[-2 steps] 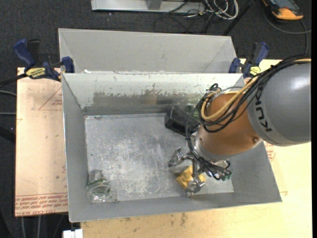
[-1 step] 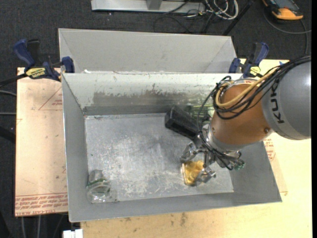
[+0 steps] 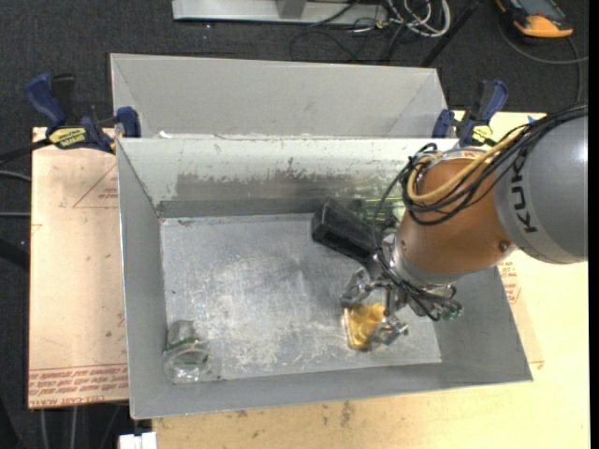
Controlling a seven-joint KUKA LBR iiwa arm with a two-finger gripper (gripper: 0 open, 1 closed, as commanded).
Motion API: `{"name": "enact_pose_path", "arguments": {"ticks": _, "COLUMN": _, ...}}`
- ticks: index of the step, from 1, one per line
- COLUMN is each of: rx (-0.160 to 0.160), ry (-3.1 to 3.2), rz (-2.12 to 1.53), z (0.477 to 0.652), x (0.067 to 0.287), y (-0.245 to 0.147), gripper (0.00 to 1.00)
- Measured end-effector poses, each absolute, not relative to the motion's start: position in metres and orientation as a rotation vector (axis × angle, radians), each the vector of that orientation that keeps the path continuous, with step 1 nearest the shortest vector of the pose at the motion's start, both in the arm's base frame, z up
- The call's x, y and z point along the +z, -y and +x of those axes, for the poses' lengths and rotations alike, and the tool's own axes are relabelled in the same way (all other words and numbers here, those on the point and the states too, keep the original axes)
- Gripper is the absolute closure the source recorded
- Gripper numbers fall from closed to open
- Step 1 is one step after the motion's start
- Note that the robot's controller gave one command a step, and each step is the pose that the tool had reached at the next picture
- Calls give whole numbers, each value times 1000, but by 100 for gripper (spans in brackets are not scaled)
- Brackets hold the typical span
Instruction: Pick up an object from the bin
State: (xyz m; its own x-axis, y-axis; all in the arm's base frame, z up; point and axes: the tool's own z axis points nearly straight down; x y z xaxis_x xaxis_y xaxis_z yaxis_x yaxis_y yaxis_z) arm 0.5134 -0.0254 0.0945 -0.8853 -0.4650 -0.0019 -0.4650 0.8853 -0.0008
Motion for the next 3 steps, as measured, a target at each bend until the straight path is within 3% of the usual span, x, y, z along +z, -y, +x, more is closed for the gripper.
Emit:
{"name": "enact_pose_path", "arguments": {"ticks": 1, "rx": 2, "ry": -3055, "rz": -721, "z": 507, "x": 185, "y": 25, "gripper": 100}}
{"name": "enact_pose_path", "arguments": {"ticks": 2, "rx": 2, "ry": -3056, "rz": -721, "z": 507, "x": 185, "y": 25, "gripper": 100}}
{"name": "enact_pose_path", "arguments": {"ticks": 3, "rx": -1, "ry": -3082, "rz": -571, "z": 506, "x": 345, "y": 17, "gripper": 100}}
